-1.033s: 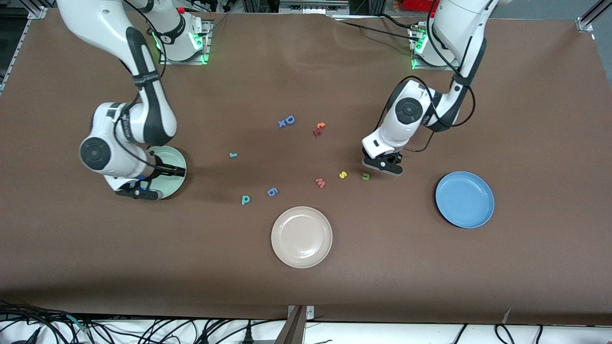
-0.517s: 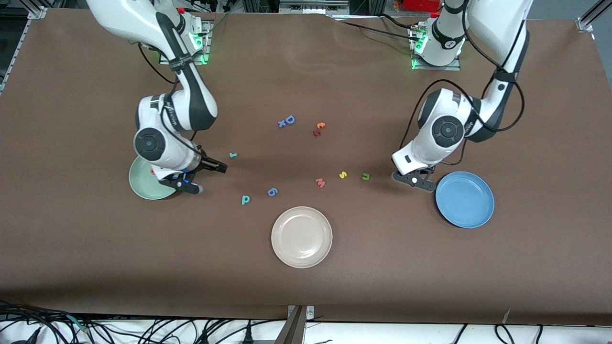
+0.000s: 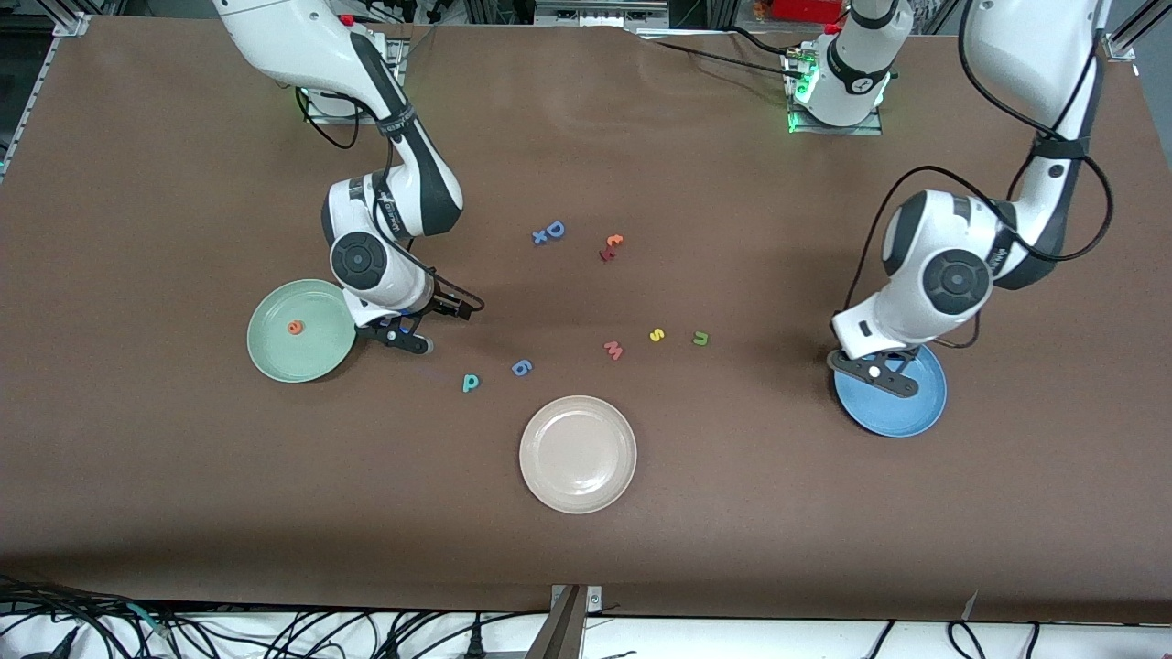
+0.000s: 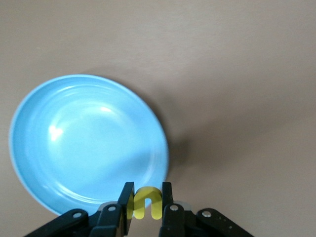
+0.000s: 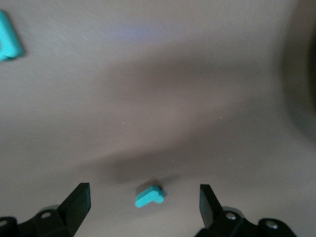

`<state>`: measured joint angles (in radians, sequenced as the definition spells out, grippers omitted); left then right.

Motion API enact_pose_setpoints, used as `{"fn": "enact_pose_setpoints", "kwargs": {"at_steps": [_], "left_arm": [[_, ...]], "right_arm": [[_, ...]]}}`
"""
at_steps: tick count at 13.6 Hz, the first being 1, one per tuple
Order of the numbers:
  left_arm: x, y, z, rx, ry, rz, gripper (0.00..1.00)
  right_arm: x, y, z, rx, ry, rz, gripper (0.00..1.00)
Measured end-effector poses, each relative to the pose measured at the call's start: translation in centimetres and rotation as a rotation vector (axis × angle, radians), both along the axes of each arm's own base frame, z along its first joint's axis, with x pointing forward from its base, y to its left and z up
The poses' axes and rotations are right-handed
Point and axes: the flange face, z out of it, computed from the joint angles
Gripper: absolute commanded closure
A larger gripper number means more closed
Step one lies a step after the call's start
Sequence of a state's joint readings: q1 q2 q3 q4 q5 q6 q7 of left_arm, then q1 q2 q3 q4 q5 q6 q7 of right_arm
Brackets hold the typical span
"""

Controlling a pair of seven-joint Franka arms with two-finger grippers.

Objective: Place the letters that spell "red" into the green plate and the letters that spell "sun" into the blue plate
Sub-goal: 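Release the yellow n onto the blue plate with the left gripper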

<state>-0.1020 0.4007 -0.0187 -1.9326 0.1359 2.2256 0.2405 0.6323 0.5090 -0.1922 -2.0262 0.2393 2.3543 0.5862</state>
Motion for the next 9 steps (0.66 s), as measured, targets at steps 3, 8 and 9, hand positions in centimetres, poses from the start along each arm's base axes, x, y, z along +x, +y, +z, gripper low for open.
{"fn": "enact_pose_setpoints", "kwargs": {"at_steps": [3,8,9], "left_arm": [[1.5,2.0,-0.9,-0.006,0.003,-0.016,0.87],[3.9,3.0,-3.1,-0.009,0.005,-0.007,0.87],[4.2,2.9,-3.4,-0.009,0.004,-0.007,0.87]], "right_arm": [[-1.7,-0.1,-1.9,-0.013,0.016,0.004,0.08],[-3.0,1.9,-2.1,-0.009,0.025,0.000,0.21],[-3.0,1.9,-2.1,-0.009,0.025,0.000,0.21]]}}
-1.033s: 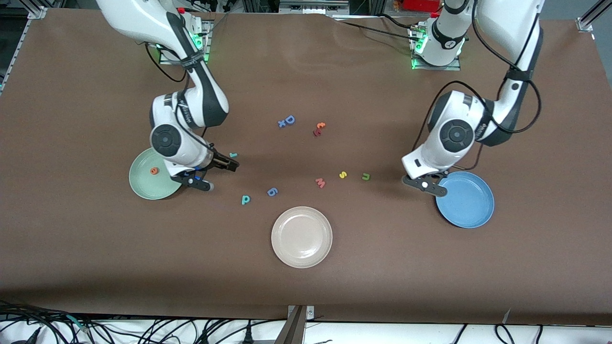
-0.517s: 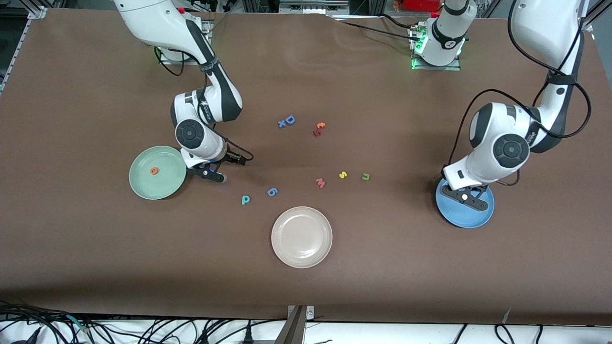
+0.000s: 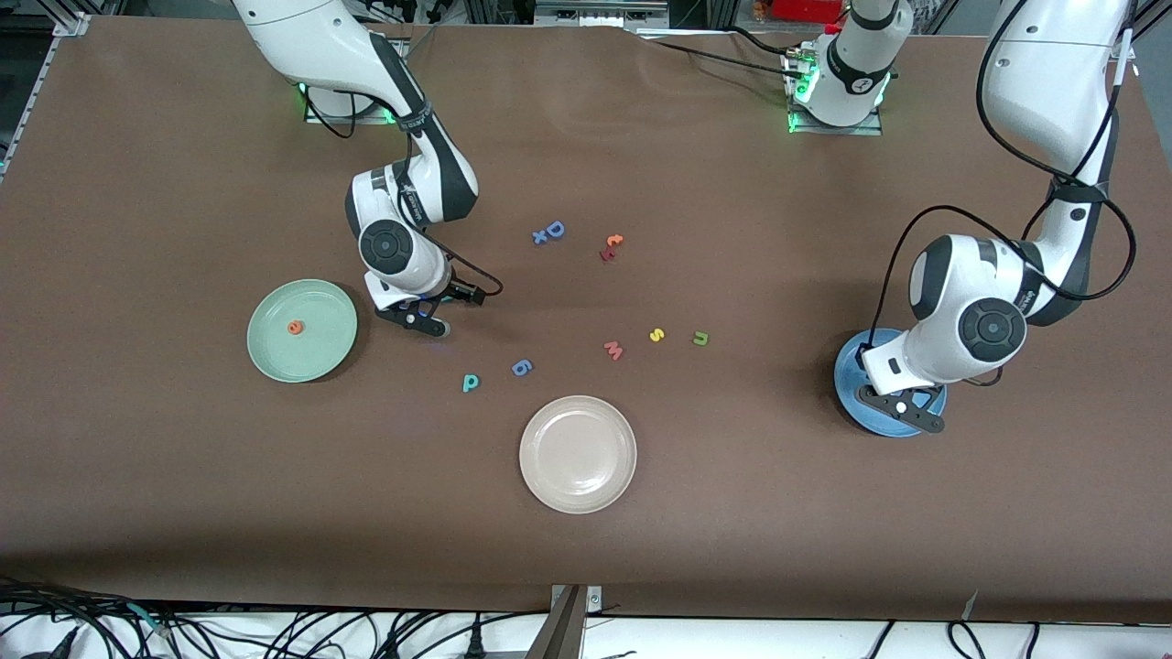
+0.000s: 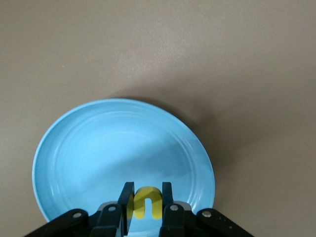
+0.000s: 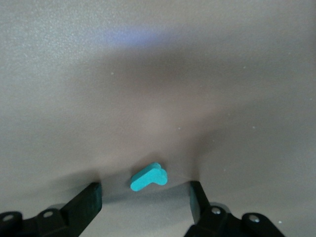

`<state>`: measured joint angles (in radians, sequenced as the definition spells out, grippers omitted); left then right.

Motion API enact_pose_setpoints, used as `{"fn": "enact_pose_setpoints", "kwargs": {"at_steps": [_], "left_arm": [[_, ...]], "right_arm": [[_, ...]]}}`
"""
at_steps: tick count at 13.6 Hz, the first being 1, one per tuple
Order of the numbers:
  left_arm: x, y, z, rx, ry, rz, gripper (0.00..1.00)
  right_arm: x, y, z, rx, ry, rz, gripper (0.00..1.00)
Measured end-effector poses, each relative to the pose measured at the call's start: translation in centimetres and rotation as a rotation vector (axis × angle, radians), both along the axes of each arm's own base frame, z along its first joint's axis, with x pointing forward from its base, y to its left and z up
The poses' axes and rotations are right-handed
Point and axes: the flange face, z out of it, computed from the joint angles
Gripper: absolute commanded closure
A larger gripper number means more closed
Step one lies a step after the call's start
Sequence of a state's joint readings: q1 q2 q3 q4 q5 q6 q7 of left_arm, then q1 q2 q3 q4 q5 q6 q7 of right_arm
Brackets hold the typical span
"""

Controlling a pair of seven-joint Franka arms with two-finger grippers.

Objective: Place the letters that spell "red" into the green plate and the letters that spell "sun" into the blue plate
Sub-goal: 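Release the yellow n onto the blue plate with the left gripper, then grasp the teal letter and drop it on the green plate with the right gripper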

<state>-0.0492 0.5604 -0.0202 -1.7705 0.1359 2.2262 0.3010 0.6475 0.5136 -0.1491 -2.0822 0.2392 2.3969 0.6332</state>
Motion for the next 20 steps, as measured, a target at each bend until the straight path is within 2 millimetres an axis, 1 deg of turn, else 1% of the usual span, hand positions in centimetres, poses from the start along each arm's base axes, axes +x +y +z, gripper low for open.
{"fn": "enact_pose_setpoints", "kwargs": {"at_steps": [1,2,3,4,5,6,7,8,9,11,14,15,16,17,18,19,20], "left_arm": [[0.3,0.0,-0.2,0.000,-0.001,0.000,0.85],[0.5,0.0,-0.5,-0.001,-0.001,0.000,0.79],[0.6,0.0,-0.7,-0.001,0.001,0.000,0.59],[0.6,0.0,-1.0,0.000,0.004,0.001,0.47],[0.7,0.1,-1.2,-0.001,0.007,-0.002,0.40],[0.7,0.2,-1.4,-0.002,0.010,-0.014,0.22],[0.7,0.3,-1.4,-0.004,0.013,-0.029,0.20],[0.7,0.4,-1.4,-0.004,0.014,-0.036,0.00],[0.8,0.5,-1.3,-0.005,0.011,-0.038,0.00],[1.3,0.5,-0.9,-0.007,-0.001,-0.037,0.00],[1.4,0.0,-0.7,-0.033,-0.003,-0.023,0.00],[1.3,-0.4,-0.8,-0.047,0.000,-0.016,0.00],[1.2,-1.0,-0.9,-0.075,0.006,-0.001,0.00],[1.1,-2.0,-1.1,-0.112,0.013,0.017,0.00],[1.0,-3.0,-1.2,-0.142,0.019,0.025,0.00],[0.8,-3.9,-1.4,-0.154,0.024,0.028,0.00],[0.7,-4.7,-1.5,-0.158,0.027,0.036,0.00]], "right_arm": [[0.0,0.0,0.0,0.000,0.000,0.000,0.21],[0.0,0.0,0.0,0.000,0.000,0.001,0.21],[0.0,0.0,0.0,0.000,-0.001,0.004,0.21],[0.0,-0.1,0.0,0.002,-0.001,0.013,0.21],[0.0,-0.2,0.0,0.003,-0.001,0.022,0.21],[0.0,-0.4,0.0,0.002,-0.001,0.024,0.21],[0.1,-0.6,0.0,0.002,-0.002,0.025,0.20],[0.1,-0.7,0.1,0.002,-0.004,0.026,0.19],[0.2,-0.9,0.4,0.004,-0.008,0.028,0.16],[0.6,-1.0,1.1,0.011,-0.023,0.028,0.07],[0.8,-1.0,1.7,0.021,-0.041,0.034,0.07],[0.6,-1.2,1.5,0.022,-0.055,0.034,0.09],[0.3,-1.6,1.0,0.023,-0.071,0.036,0.13],[-0.1,-1.9,0.5,0.022,-0.081,0.039,0.13],[-0.3,-2.2,0.2,0.022,-0.087,0.042,0.20],[-0.4,-2.2,0.3,0.023,-0.092,0.043,0.21],[-0.3,-2.2,0.3,0.024,-0.093,0.044,0.24]]}}
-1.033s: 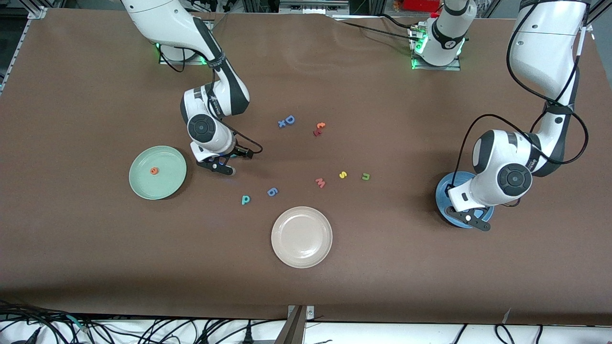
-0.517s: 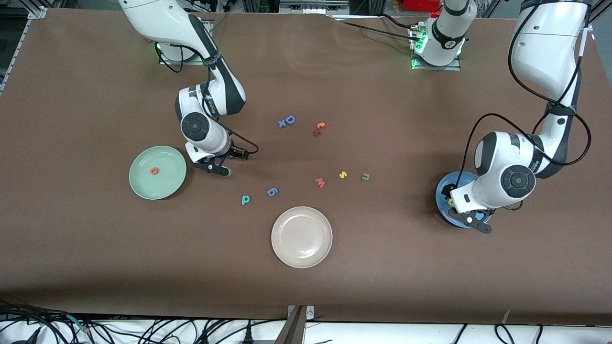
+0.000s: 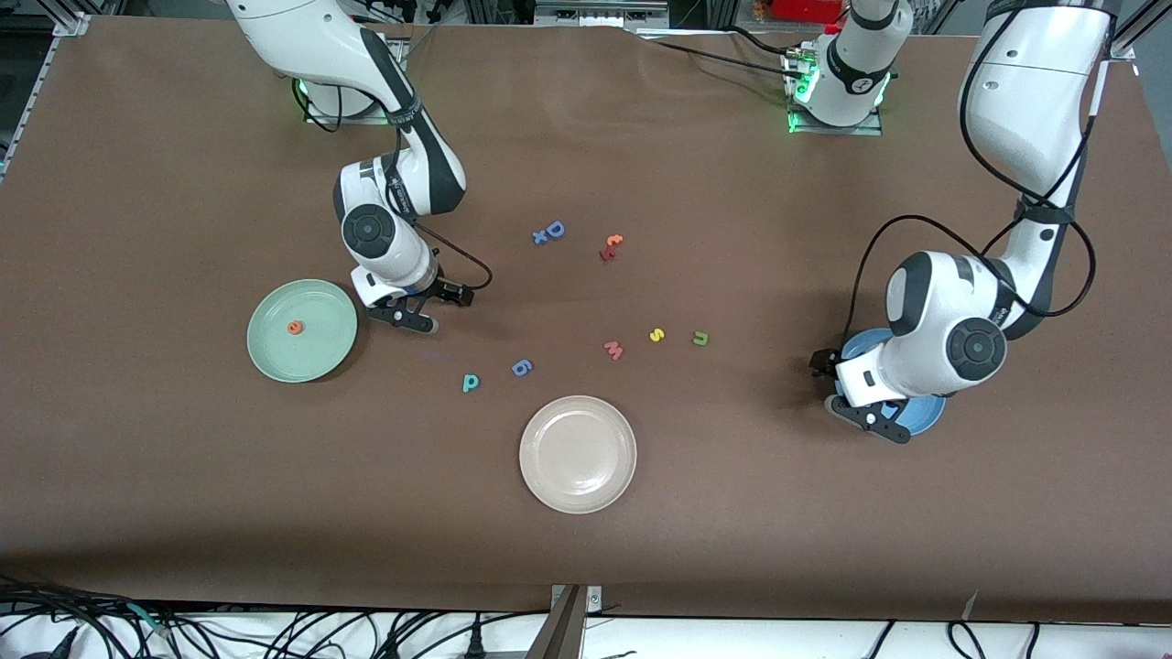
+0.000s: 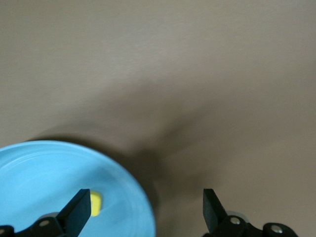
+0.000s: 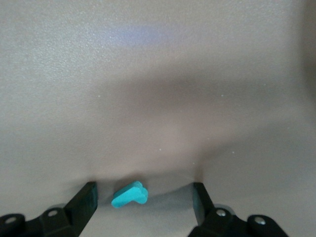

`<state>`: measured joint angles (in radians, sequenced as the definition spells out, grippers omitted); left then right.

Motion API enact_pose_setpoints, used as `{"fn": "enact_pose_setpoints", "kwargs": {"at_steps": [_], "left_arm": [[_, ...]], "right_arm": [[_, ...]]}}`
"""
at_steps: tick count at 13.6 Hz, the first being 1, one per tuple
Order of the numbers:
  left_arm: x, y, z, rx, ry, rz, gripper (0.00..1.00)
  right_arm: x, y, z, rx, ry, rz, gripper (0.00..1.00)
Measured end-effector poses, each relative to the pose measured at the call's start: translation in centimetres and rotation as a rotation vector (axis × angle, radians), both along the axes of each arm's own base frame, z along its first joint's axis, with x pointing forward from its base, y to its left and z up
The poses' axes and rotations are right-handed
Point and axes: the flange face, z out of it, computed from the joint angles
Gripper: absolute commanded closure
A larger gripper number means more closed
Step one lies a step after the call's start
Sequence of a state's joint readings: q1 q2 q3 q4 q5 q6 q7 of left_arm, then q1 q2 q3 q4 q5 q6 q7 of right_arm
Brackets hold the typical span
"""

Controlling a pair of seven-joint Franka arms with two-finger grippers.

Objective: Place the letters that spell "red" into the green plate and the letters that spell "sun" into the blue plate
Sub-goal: 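Grasp the teal letter and drop it on the green plate with the right gripper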

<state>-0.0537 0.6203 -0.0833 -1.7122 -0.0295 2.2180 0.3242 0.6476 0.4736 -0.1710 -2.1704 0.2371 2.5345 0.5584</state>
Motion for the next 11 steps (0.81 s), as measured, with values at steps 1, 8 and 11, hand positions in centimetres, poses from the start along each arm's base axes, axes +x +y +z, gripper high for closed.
{"fn": "enact_pose_setpoints", "kwargs": {"at_steps": [1,8,11], "left_arm": [[-0.1,-1.0,-0.1,0.001,0.003,0.013,0.00],[-3.5,-11.5,-2.0,0.010,-0.046,0.107,0.00],[-4.6,-13.2,-2.7,0.013,-0.051,0.151,0.00]], "right_arm": [[0.0,0.0,0.2,0.002,-0.002,0.000,0.28],[0.1,0.1,0.8,0.009,-0.011,0.001,0.61],[0.2,0.2,0.9,0.011,-0.013,0.002,0.78]]}}
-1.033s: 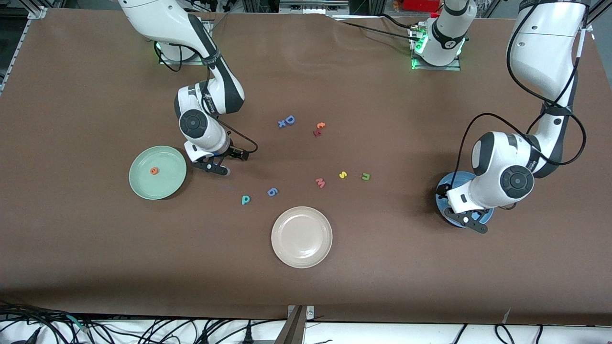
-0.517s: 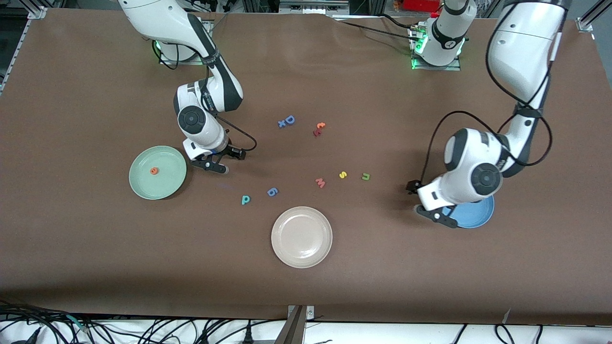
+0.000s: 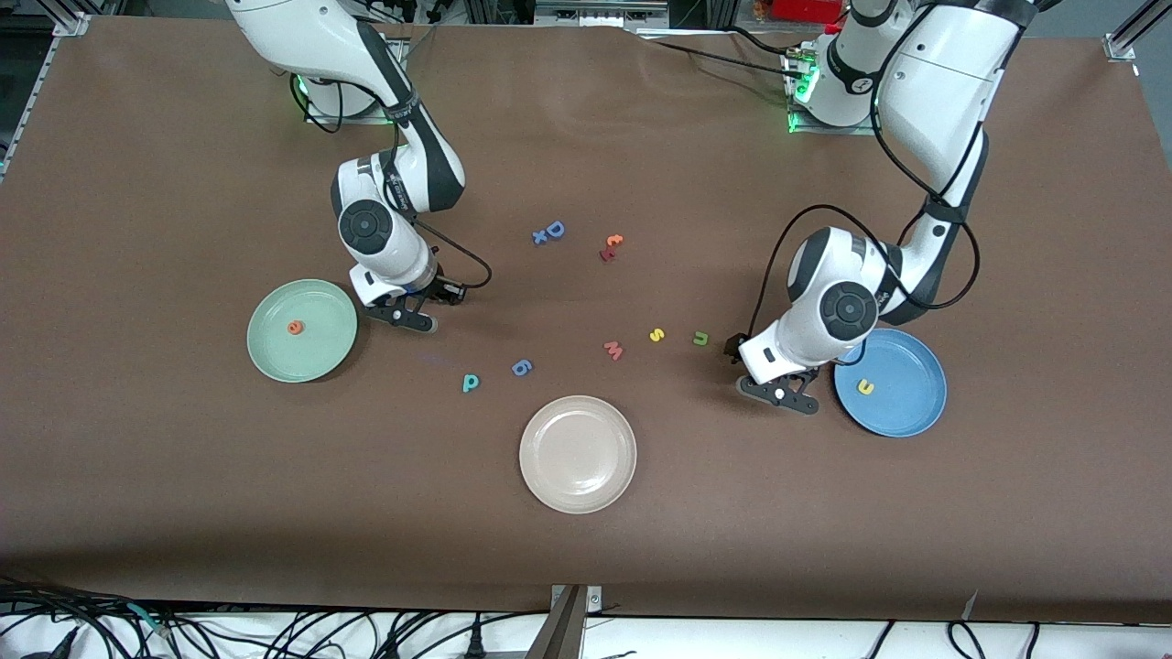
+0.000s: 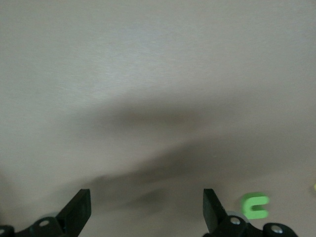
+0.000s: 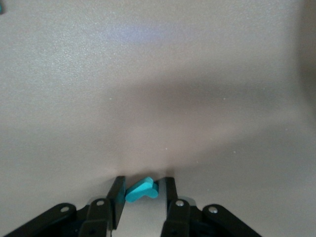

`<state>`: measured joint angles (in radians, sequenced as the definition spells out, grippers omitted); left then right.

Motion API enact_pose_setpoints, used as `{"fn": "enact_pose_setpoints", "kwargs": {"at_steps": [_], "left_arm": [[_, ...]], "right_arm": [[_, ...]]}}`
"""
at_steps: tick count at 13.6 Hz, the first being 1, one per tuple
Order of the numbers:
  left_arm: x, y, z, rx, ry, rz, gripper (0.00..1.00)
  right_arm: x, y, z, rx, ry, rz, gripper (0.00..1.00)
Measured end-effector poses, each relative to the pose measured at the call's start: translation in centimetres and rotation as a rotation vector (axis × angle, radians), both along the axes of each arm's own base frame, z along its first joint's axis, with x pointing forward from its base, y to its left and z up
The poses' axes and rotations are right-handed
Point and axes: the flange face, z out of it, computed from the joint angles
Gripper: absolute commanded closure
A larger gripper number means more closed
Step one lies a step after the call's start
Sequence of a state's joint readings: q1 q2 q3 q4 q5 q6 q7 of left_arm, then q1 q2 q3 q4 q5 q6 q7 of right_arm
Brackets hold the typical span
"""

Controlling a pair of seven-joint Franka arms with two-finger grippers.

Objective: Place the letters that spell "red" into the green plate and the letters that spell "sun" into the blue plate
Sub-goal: 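Grasp the teal letter and drop it on the green plate with the right gripper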

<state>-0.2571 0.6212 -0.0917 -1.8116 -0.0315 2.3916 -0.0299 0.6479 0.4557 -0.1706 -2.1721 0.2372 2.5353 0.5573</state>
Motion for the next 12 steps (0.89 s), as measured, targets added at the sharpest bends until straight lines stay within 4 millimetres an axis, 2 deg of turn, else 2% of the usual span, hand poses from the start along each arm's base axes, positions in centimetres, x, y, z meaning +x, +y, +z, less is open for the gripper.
{"fn": "enact_pose_setpoints", "kwargs": {"at_steps": [3,5,7,10,12], "left_arm": [[-1.7,-4.5,0.7,0.004,-0.003,0.053,0.00],[-2.9,-6.6,1.3,0.009,-0.006,0.070,0.00],[-3.6,-7.3,1.2,0.042,-0.016,0.066,0.00],[-4.1,-7.0,0.4,0.048,-0.054,0.070,0.00],[-4.7,-6.7,-0.4,0.042,-0.062,0.085,0.00]], "right_arm": [[0.0,0.0,0.1,0.001,-0.001,0.000,0.84],[0.0,0.0,0.1,0.001,-0.001,0.000,0.88],[0.0,0.0,0.1,0.001,-0.001,0.000,0.88],[0.0,-0.1,0.2,0.000,0.002,-0.001,0.88],[0.6,-0.7,1.1,-0.005,0.020,-0.010,0.88]]}}
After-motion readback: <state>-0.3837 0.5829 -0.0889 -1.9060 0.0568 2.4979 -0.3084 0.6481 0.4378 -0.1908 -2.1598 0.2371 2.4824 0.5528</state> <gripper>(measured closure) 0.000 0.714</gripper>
